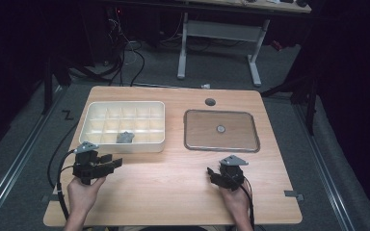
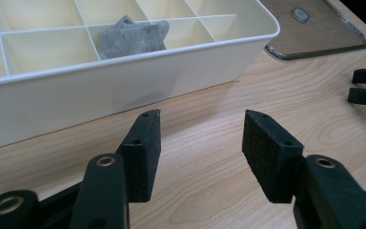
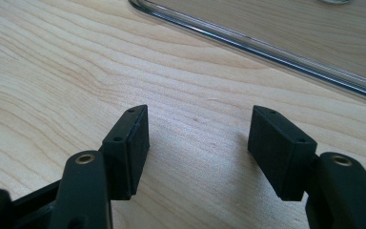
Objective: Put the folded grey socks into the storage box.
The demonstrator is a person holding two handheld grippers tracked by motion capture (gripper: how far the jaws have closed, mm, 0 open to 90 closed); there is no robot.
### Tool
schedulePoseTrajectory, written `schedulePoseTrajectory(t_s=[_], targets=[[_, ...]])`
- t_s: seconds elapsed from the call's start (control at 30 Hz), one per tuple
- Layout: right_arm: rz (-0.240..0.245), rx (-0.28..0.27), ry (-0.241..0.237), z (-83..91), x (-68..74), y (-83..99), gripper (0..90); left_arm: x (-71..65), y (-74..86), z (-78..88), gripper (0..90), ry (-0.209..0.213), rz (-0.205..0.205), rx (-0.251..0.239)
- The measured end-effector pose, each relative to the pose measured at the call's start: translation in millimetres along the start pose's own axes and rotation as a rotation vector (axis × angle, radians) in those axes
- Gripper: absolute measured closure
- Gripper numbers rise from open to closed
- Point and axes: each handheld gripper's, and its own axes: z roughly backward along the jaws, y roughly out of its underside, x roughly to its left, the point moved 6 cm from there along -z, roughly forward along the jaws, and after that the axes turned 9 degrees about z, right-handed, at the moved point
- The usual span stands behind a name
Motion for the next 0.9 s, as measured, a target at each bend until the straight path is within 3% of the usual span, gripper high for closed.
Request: schedulePoseTrajectory(t_s=[0.6, 0.9], targets=[[-0.003, 0.001, -0.001, 0.1, 0.2, 0.1, 39.8, -2.4, 14.2, -17.0, 48.1, 0.032, 0.034, 0.012], [0.000, 0.000, 0.000, 0.0, 0.0, 0.0, 39.8, -4.7, 21.3, -24.7, 46.6, -0.013, 0.002, 0.018]])
